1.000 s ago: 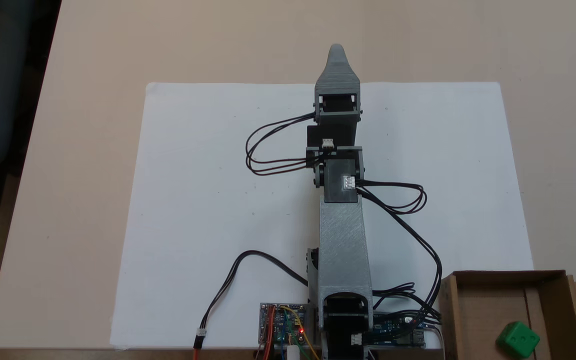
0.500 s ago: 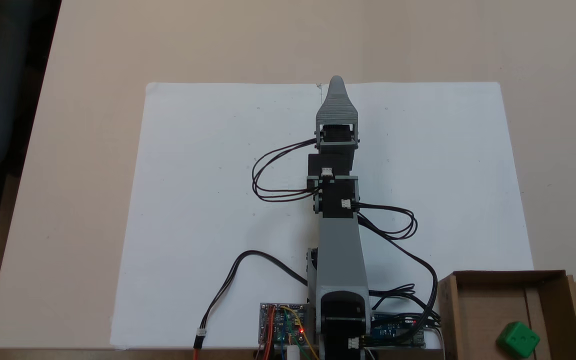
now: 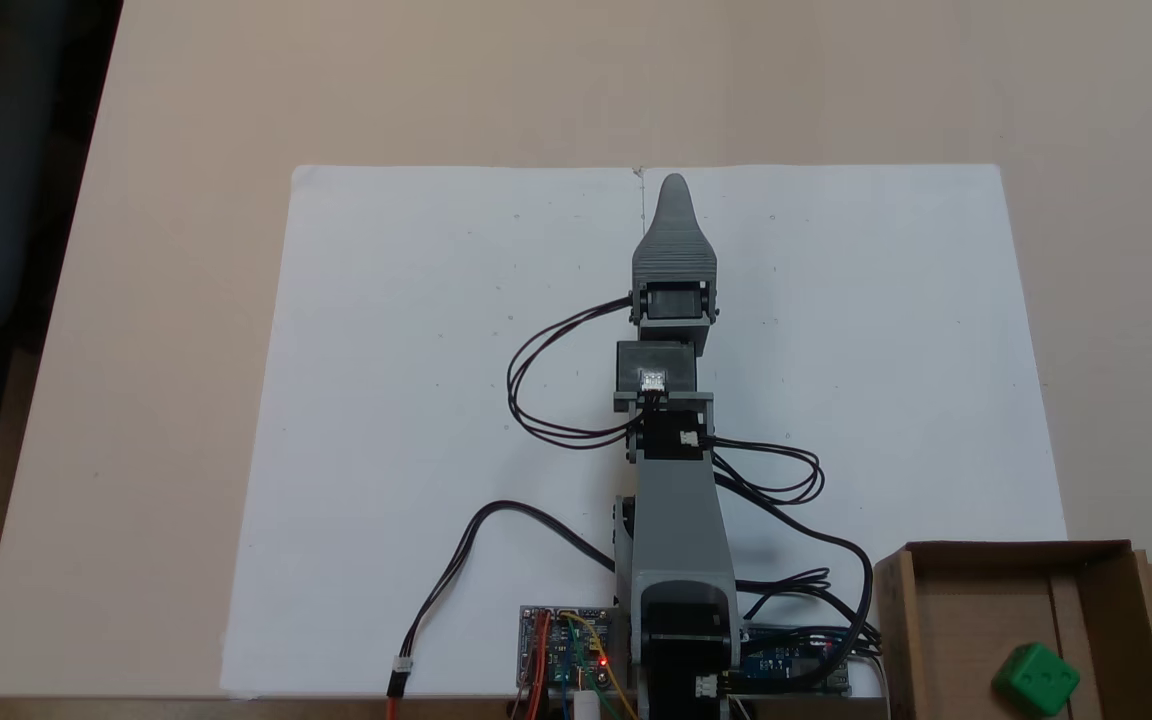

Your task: Grasp a green dice and put it in the bin.

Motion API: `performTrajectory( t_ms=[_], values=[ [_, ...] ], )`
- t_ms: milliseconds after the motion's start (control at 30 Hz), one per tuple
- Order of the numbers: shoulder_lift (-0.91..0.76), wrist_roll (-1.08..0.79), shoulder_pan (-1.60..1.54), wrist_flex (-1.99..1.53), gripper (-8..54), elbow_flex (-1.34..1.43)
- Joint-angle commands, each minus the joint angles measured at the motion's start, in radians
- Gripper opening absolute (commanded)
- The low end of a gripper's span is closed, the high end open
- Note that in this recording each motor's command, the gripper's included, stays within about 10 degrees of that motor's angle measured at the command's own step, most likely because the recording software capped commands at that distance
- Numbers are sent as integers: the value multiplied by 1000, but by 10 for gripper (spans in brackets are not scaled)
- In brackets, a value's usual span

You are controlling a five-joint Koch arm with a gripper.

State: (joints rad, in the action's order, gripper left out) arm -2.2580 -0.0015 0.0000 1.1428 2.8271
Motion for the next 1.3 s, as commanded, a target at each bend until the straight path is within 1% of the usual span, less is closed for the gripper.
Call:
performTrajectory(
  t_ms=[0, 333, 500, 600, 1267],
  values=[
    [-115, 43, -15, 168, 417, 9],
    [-115, 32, -12, 472, 417, 187],
    [-115, 26, -2, 615, 427, 272],
    [-115, 26, 6, 620, 437, 305],
    [-110, 25, 25, 604, 446, 305]
  ],
)
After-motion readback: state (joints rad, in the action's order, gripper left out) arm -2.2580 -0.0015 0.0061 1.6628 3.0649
